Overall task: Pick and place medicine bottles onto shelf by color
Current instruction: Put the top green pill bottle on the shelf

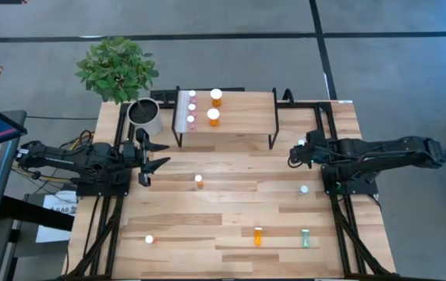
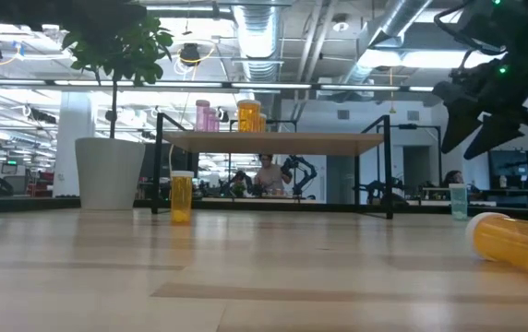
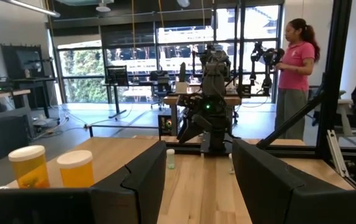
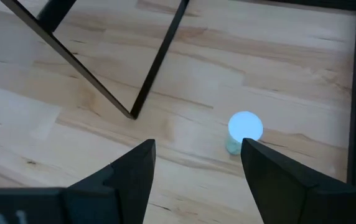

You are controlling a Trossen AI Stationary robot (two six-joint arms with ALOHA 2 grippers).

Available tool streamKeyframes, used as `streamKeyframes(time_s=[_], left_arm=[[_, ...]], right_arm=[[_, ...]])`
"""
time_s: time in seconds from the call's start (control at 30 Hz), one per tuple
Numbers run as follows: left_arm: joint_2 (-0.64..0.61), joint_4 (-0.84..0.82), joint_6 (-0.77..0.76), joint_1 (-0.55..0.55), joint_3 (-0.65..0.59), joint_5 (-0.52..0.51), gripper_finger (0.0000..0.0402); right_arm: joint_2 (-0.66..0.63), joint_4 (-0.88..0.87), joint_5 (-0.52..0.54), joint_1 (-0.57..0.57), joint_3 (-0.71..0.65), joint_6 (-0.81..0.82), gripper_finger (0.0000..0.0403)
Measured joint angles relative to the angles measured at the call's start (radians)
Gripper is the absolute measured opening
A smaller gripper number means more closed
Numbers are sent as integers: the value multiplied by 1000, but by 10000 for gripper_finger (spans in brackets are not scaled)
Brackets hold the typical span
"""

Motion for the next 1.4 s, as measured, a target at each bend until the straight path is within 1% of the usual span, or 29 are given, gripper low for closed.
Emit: streamKeyframes(time_s=[0.37, 0.9, 1.27, 1.4], left_arm=[[0, 0, 0, 0, 0, -1, 173], [0, -1, 0, 0, 0, -1, 173], [0, -2, 3, 0, 0, -2, 173], [0, -2, 3, 0, 0, -1, 173]], right_arm=[[3, 0, 0, -7, 0, 0, 260], [113, 5, -26, -81, 0, 1, 260], [113, 5, -24, -195, 0, 0, 260], [113, 22, -24, -240, 0, -27, 260]])
